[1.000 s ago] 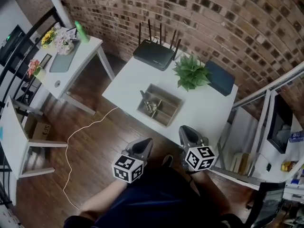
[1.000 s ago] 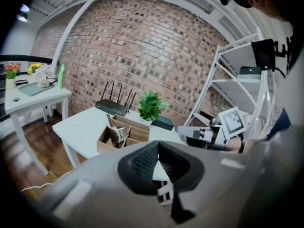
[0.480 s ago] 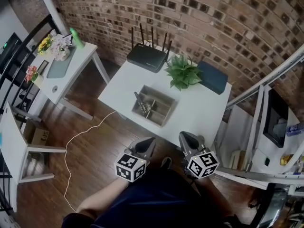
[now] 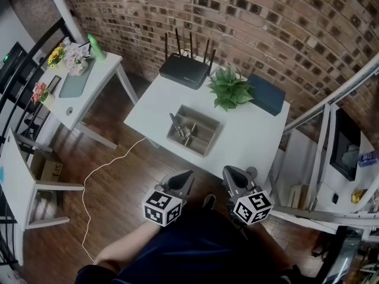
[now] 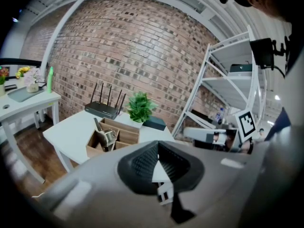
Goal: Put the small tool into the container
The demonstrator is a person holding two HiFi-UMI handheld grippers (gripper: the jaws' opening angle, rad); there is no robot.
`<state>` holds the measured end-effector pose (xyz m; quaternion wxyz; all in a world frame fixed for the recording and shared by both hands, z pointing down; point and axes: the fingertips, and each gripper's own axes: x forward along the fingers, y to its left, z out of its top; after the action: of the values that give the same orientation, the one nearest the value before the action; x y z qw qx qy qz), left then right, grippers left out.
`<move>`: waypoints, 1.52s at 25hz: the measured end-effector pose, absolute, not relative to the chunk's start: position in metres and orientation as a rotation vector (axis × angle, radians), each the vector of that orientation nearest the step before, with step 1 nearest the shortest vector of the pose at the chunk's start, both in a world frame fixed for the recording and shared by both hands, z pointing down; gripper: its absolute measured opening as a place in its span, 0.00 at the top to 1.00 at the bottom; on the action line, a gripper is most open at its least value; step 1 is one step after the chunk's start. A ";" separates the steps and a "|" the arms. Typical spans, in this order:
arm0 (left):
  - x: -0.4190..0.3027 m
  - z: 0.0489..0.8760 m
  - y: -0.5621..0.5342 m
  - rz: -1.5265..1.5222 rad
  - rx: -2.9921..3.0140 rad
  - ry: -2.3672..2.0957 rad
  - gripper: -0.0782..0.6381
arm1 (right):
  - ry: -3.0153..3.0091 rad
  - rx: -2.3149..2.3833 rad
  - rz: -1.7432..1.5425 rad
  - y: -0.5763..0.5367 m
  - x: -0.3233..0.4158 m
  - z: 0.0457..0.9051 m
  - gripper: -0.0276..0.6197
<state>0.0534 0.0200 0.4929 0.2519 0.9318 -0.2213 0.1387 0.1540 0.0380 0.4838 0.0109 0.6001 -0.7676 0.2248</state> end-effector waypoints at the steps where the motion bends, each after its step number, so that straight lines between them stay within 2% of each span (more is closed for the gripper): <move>1: 0.052 0.493 0.020 0.381 2.535 -0.603 0.88 | -2.392 1.872 0.703 0.038 0.154 0.484 0.94; 38: 0.045 0.494 0.008 0.382 2.541 -0.613 0.89 | -2.364 1.919 0.749 0.040 0.151 0.496 0.94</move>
<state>0.0447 0.0084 0.4940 0.2475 0.9320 -0.2248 0.1401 0.1509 0.0397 0.4956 0.0031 0.6120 -0.7540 0.2388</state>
